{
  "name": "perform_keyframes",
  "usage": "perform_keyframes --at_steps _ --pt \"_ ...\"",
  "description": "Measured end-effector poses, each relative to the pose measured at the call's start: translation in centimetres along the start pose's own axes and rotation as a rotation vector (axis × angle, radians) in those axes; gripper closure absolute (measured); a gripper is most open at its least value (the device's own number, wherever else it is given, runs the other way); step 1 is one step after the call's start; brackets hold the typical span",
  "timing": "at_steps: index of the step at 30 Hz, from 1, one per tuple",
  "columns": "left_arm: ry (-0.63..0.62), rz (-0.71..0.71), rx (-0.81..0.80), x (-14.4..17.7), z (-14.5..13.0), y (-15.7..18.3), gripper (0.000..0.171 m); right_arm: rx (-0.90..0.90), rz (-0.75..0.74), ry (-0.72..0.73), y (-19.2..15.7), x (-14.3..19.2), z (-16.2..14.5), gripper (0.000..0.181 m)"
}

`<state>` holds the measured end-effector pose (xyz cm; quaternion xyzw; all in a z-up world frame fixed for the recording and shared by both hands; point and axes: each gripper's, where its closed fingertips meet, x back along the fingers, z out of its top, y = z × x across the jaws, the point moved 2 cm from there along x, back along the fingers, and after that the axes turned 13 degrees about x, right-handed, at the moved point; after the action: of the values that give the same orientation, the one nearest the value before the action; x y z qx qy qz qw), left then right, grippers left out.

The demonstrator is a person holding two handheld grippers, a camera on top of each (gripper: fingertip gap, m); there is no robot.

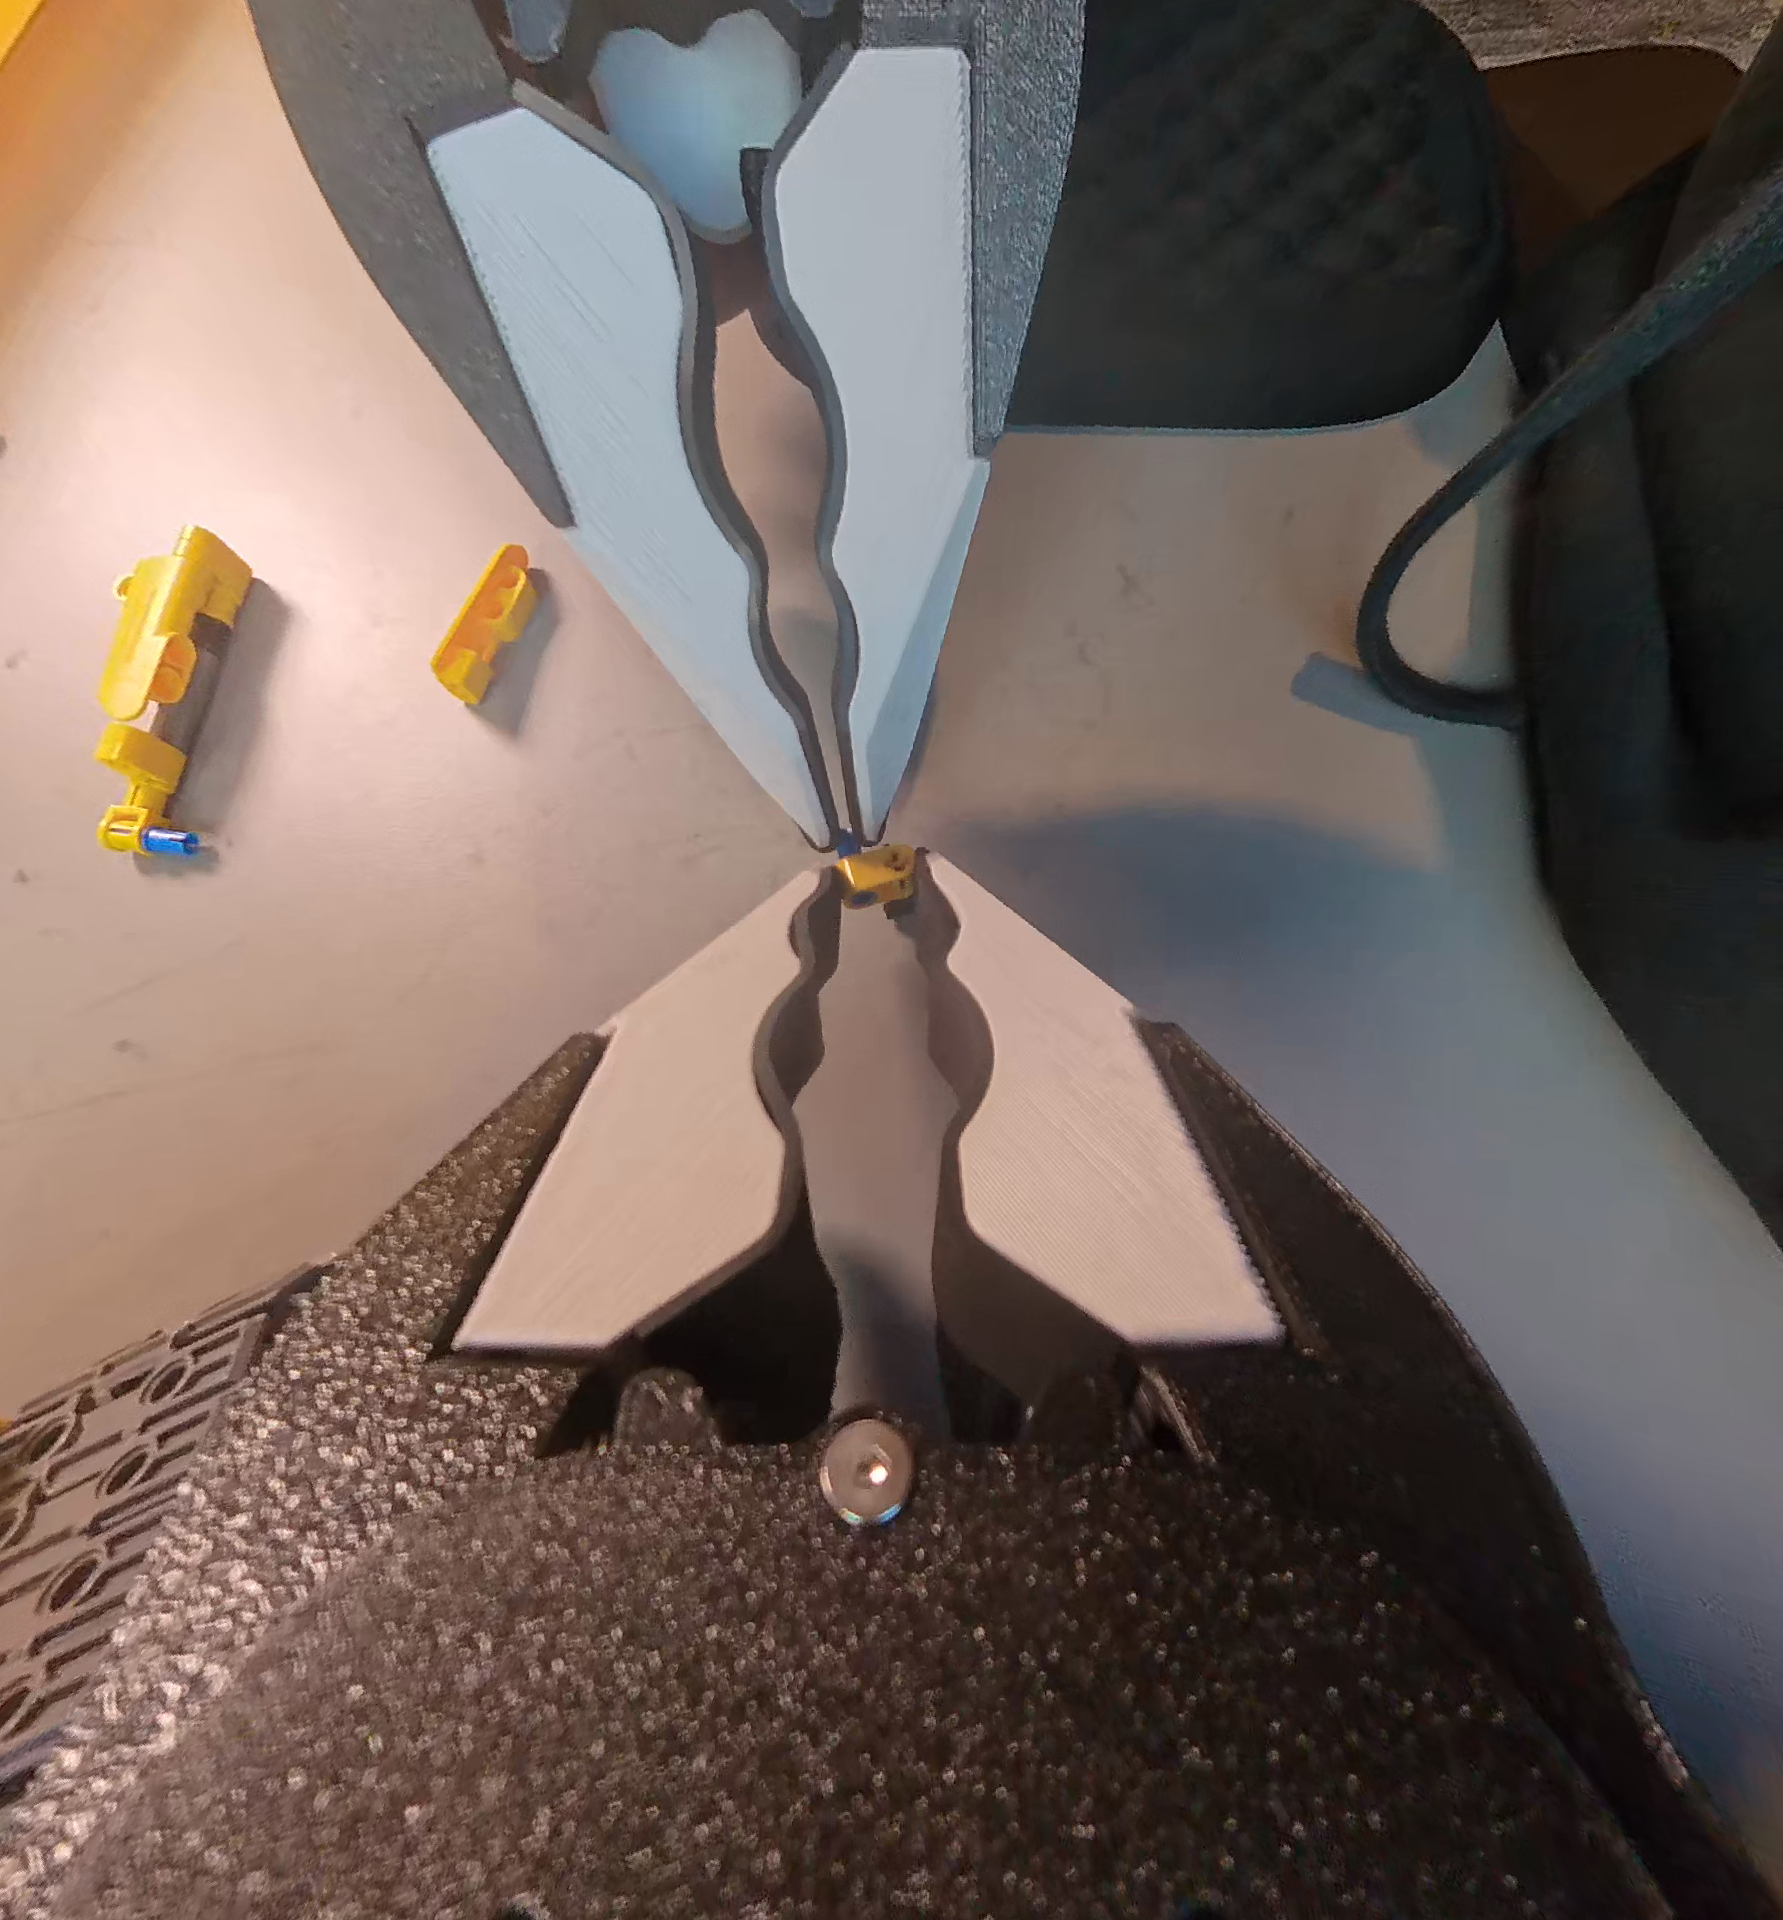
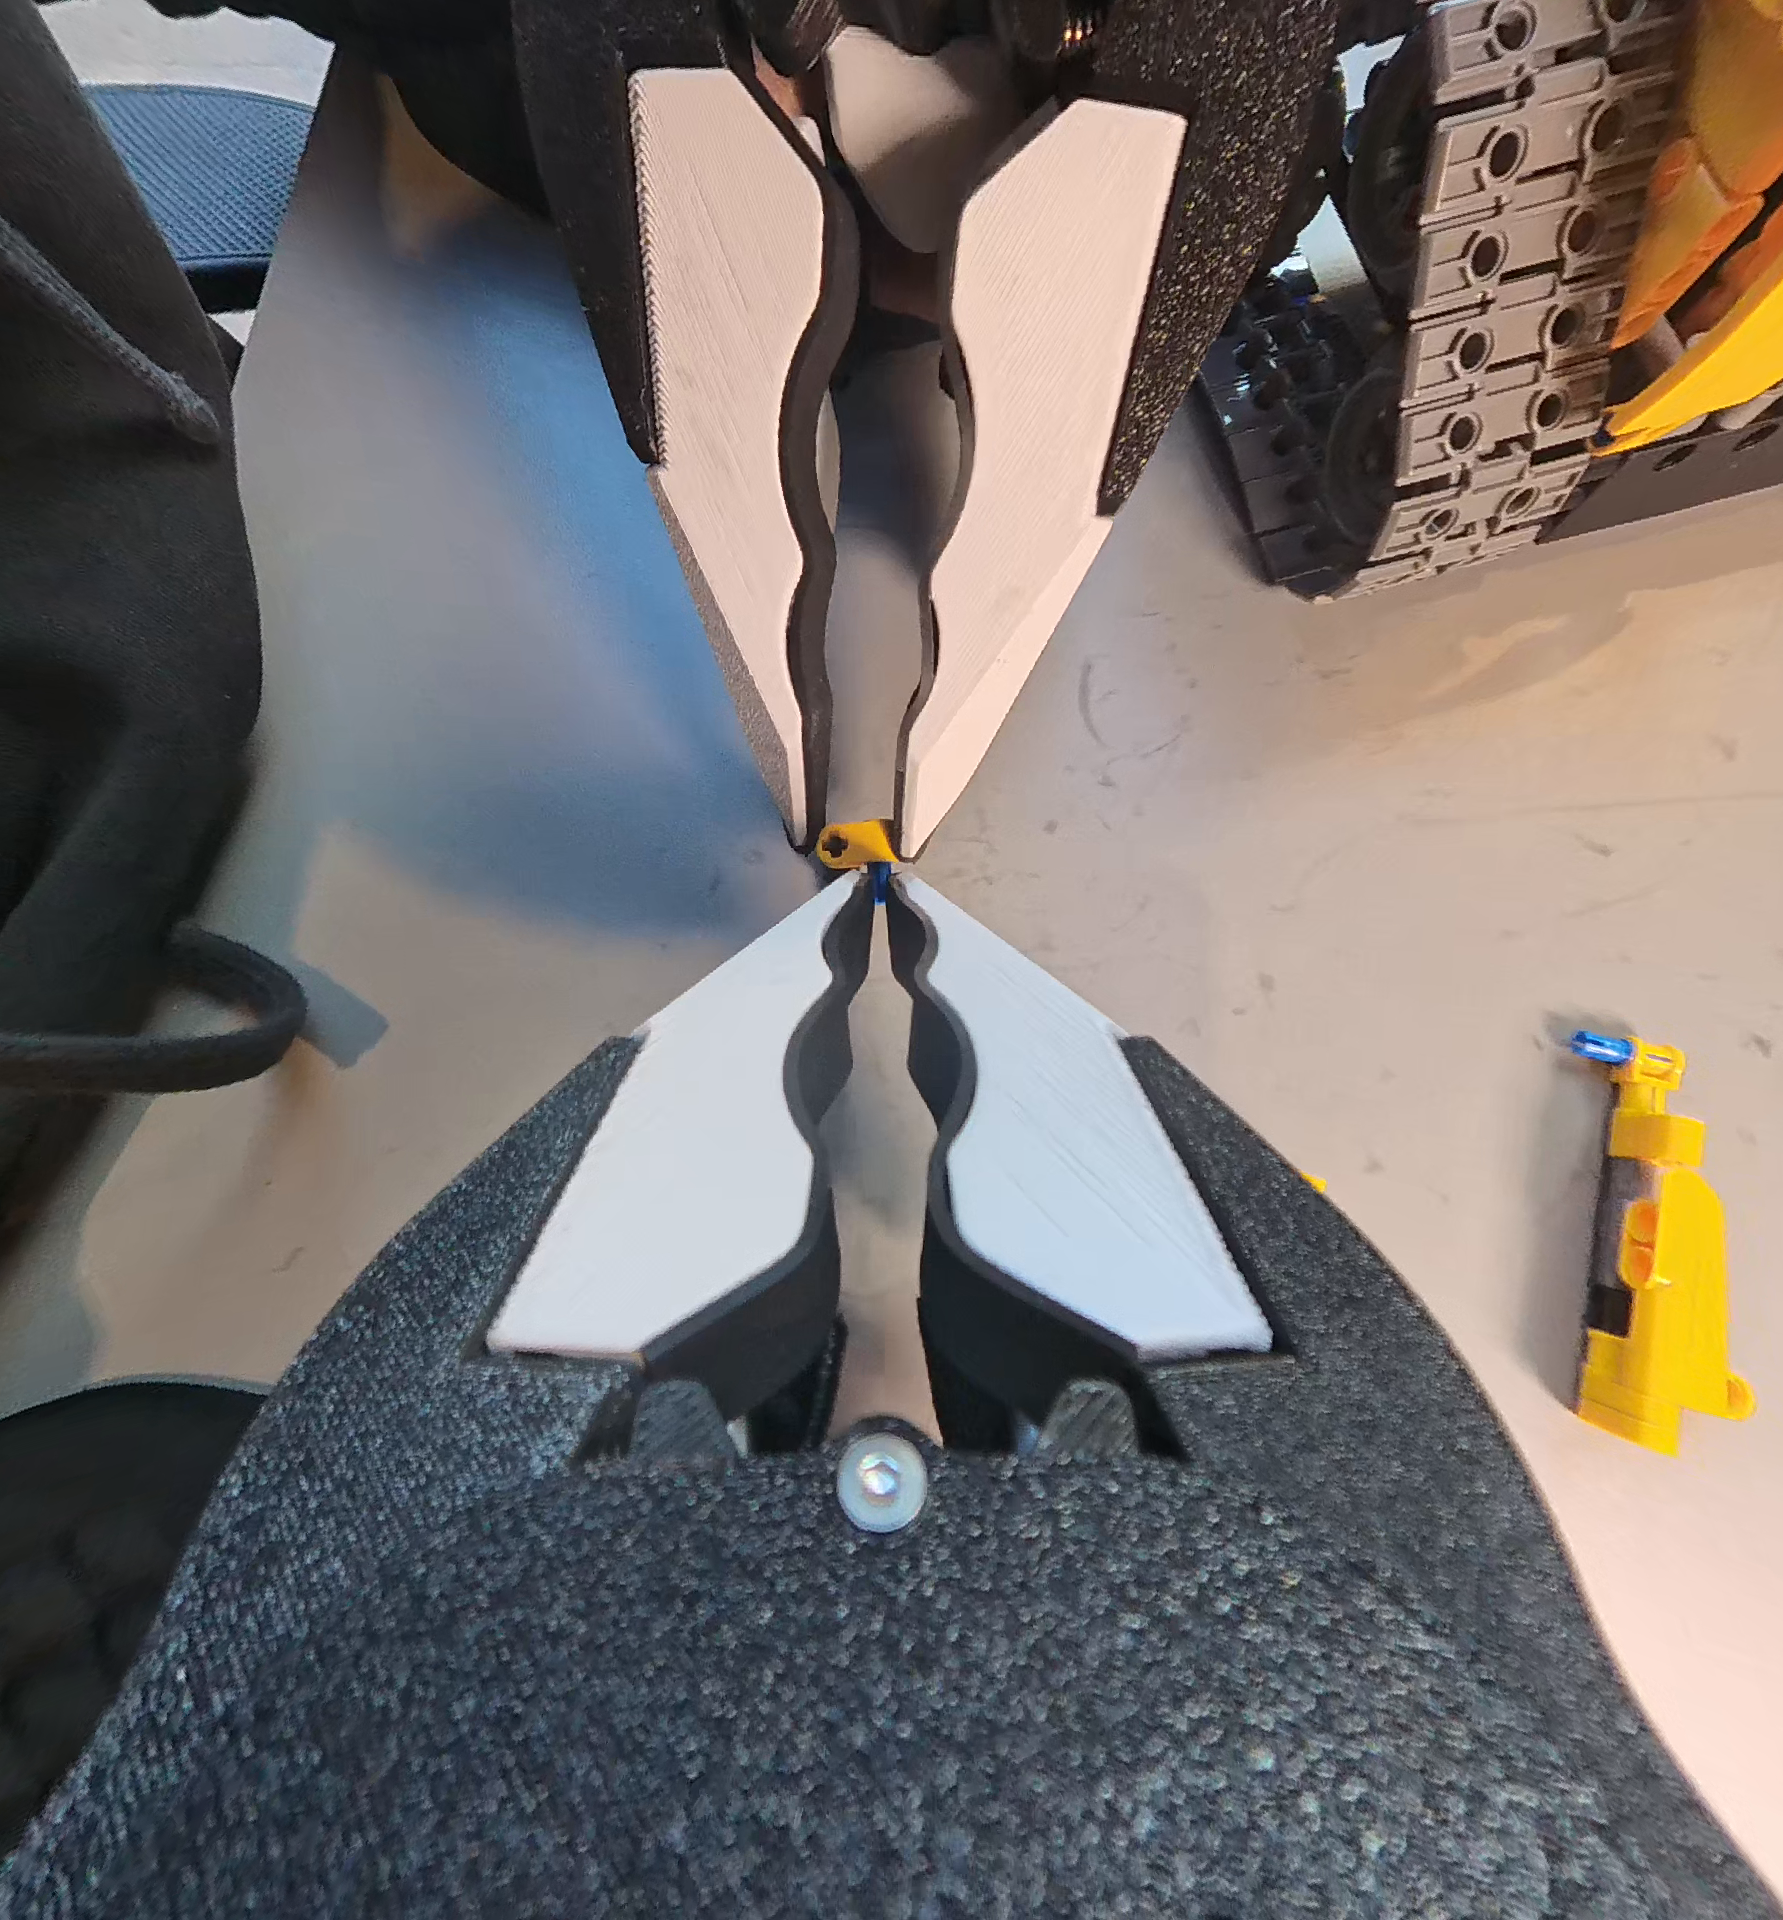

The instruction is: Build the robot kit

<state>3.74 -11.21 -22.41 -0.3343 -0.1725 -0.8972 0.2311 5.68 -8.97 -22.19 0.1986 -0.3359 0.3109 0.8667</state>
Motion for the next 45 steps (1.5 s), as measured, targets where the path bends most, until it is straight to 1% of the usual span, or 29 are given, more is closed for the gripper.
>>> perform_keyframes --at_steps 10,16,20,26,34,36,38,40,43,44,45 --pt "-0.005 0.011 -0.056 0.0 -0.3 0.3 0.159 0.013 0.005 0.004 -0.3 -0.1 0.2 0.179" --pt "-0.017 0.048 -0.118 -0.2 -0.6 0.3 0.160 0.026 0.017 0.011 -0.7 -0.2 0.4 0.181" --pt "-0.023 0.038 -0.124 -0.3 -0.7 0.5 0.160 0.029 0.021 0.007 -0.8 -0.4 0.3 0.181" --pt "-0.023 0.069 -0.174 -0.4 -0.7 0.6 0.160 0.063 0.043 0.001 -1.5 -0.1 0.3 0.173" --pt "-0.026 0.078 -0.183 -0.5 -0.7 0.6 0.160 0.094 0.001 -0.027 -1.8 -0.2 0.7 0.172" --pt "-0.012 0.074 -0.160 -0.4 -0.6 0.6 0.160 0.101 -0.026 -0.020 -1.9 0.0 0.7 0.169" --pt "0.004 0.085 -0.112 0.0 -0.4 -0.1 0.159 0.142 -0.093 -0.002 -1.6 0.4 0.8 0.164" --pt "0.080 0.028 -0.029 1.0 0.6 -0.2 0.159 0.202 -0.205 0.059 -1.0 1.2 1.6 0.160" --pt "0.248 -0.123 0.161 3.4 2.8 -0.1 0.159 0.330 -0.350 0.156 -0.7 2.8 3.3 0.147" --pt "0.295 -0.185 0.224 4.1 3.3 -0.1 0.159 0.372 -0.383 0.193 -0.8 3.2 4.1 0.147" --pt "0.331 -0.277 0.284 4.9 3.8 0.3 0.159 0.405 -0.426 0.219 -0.7 3.8 4.9 0.147"
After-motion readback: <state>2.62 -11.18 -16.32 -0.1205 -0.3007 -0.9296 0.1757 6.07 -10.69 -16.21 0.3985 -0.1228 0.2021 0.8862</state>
